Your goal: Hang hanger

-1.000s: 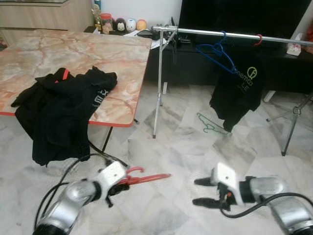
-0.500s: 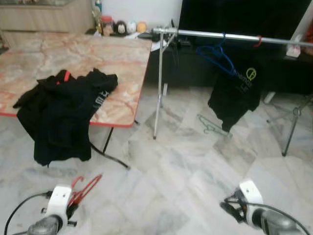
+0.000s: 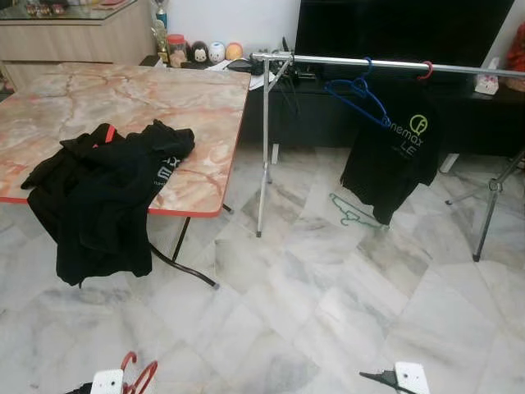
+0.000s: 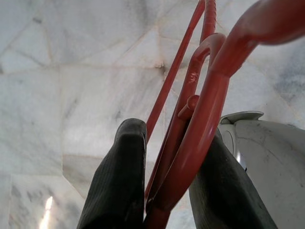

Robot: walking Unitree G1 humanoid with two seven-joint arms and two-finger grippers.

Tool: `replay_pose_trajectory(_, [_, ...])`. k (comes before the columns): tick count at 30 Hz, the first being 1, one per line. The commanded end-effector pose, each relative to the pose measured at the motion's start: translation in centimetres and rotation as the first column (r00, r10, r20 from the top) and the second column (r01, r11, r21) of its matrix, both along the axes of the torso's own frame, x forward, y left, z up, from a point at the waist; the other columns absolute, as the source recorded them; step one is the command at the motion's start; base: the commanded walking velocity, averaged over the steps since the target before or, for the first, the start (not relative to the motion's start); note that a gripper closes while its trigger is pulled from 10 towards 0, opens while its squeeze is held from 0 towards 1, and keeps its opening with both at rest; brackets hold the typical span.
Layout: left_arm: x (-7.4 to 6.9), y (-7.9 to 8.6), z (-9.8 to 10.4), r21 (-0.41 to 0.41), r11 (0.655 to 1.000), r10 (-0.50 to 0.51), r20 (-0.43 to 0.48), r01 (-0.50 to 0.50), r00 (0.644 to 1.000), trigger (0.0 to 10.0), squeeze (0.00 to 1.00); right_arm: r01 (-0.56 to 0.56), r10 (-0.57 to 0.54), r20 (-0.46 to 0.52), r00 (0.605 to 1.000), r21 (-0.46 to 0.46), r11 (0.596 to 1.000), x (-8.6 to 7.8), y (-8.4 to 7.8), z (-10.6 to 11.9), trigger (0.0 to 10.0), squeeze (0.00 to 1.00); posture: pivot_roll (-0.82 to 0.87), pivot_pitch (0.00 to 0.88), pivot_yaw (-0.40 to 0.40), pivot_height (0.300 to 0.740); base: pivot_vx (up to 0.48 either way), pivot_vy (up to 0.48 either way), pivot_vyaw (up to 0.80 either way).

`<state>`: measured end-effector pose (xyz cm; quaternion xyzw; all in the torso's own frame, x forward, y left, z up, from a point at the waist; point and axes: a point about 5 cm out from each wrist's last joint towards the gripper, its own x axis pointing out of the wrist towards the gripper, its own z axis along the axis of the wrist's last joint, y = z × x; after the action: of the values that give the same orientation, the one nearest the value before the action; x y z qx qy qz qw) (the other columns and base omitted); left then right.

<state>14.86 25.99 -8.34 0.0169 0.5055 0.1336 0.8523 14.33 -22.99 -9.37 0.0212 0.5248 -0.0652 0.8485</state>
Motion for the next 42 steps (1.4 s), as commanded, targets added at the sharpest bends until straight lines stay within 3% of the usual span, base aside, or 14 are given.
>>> replay_pose_trajectory(1, [0.1,0.0,0.0,0.017,1.000,0.003,0.003,-0.003,1.000,10.0,0.00,0.044,-0.044,0.000,0.999,-0.014,0.999,-0.2,-0.5,0.0,10.0,0.00,0.02,0.000,-0.057,0.740,0.000,0.000,0.00])
replay_pose_trajectory(10, [-0.5,0.6,0.0,0.034,0.998,-0.044,-0.034,0.045,0.998,10.0,0.00,0.080,-0.080,0.013,0.997,-0.013,0.997,0.2,0.0,0.0,10.0,0.00,0.01,0.000,-0.047,0.740,0.000,0.000,0.00])
replay_pose_trajectory(17, [-1.1,1.4,0.0,0.054,0.997,-0.051,-0.057,0.054,0.997,10.0,0.00,0.064,-0.064,-0.011,0.998,-0.018,0.998,-0.5,0.2,-0.3,10.0,0.00,0.03,0.000,-0.054,0.740,0.000,0.000,0.00])
replay_pose_trajectory(20, [-1.9,2.4,0.1,0.072,0.997,-0.036,-0.070,0.041,0.997,10.0,0.00,0.034,-0.035,-0.041,0.999,-0.016,0.999,-1.2,0.6,-0.6,10.0,0.00,0.06,0.000,-0.065,0.740,0.000,0.000,0.00])
replay_pose_trajectory(26, [-2.9,2.7,-0.1,0.079,0.996,-0.044,-0.095,0.051,0.994,10.0,0.00,0.037,-0.037,-0.032,0.999,-0.003,0.999,-1.2,1.0,-0.7,10.0,0.00,0.08,0.000,-0.064,0.740,0.000,0.000,0.00])
replay_pose_trajectory(31, [-3.3,2.5,-0.3,0.077,0.995,-0.059,-0.114,0.068,0.992,10.0,0.00,0.053,-0.053,-0.020,0.998,-0.004,0.999,-1.1,0.8,-0.6,10.0,0.00,0.04,0.000,-0.043,0.740,0.000,0.000,0.00])
replay_pose_trajectory(42, [-2.4,0.4,-0.8,0.044,0.989,-0.135,-0.115,0.141,0.984,10.0,0.00,0.072,-0.072,-0.001,0.997,-0.025,0.997,-0.9,-0.5,-0.2,10.0,0.00,-0.05,0.000,-0.025,0.740,0.000,0.000,0.00])
